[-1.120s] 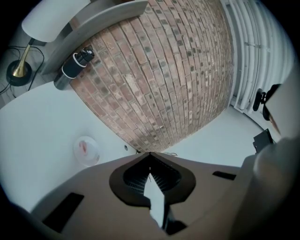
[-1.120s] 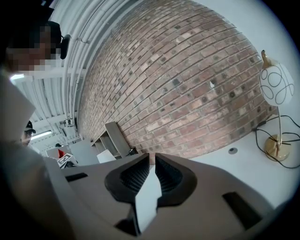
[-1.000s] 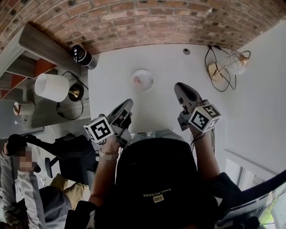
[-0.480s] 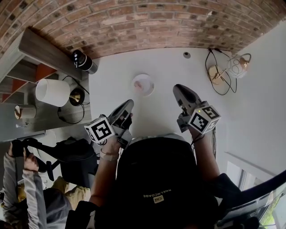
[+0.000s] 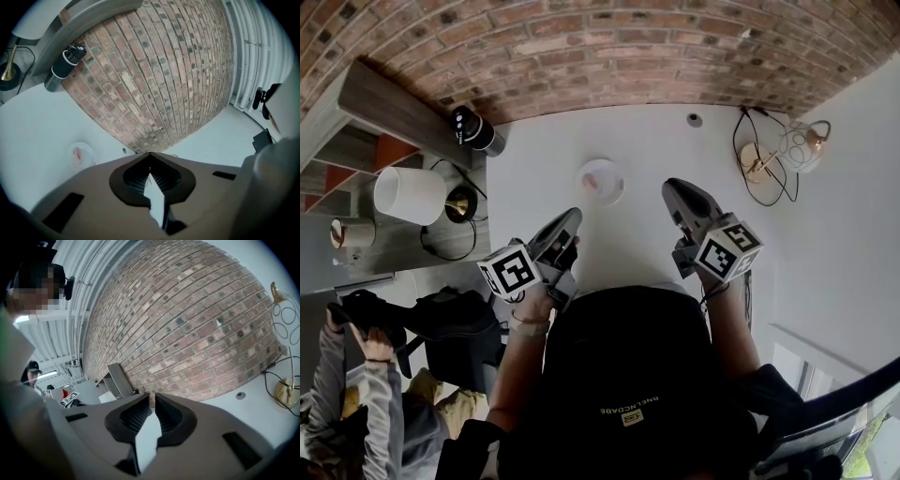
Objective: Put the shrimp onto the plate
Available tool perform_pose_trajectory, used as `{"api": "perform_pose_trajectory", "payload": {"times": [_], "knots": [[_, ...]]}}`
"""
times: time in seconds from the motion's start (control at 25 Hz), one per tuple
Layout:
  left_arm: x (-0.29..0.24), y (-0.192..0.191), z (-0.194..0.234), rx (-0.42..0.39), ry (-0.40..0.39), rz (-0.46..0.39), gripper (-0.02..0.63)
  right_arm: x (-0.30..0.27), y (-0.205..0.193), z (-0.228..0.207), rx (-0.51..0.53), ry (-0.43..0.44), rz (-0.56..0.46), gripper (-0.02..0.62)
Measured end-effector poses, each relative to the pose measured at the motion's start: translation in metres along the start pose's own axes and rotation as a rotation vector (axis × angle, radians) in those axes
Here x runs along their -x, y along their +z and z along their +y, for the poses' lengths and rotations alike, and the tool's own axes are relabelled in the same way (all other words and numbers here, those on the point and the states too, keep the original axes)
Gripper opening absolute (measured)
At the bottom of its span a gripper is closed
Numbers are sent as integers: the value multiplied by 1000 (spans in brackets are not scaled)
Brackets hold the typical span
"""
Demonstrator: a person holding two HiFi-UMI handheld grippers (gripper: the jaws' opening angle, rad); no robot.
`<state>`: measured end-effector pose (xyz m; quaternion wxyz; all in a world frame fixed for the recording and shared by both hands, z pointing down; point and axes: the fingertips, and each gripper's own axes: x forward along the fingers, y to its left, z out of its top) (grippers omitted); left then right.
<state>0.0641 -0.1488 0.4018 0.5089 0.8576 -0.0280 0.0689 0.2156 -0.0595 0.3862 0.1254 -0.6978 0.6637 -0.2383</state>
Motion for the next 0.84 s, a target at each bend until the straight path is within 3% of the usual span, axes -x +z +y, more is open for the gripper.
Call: {"api": "perform_pose_trajectory", "payload": {"times": [0.84], "knots": [[-8,0,-1,16,-2,7,5,1,-2,-7,-8,-14,2,41]]}}
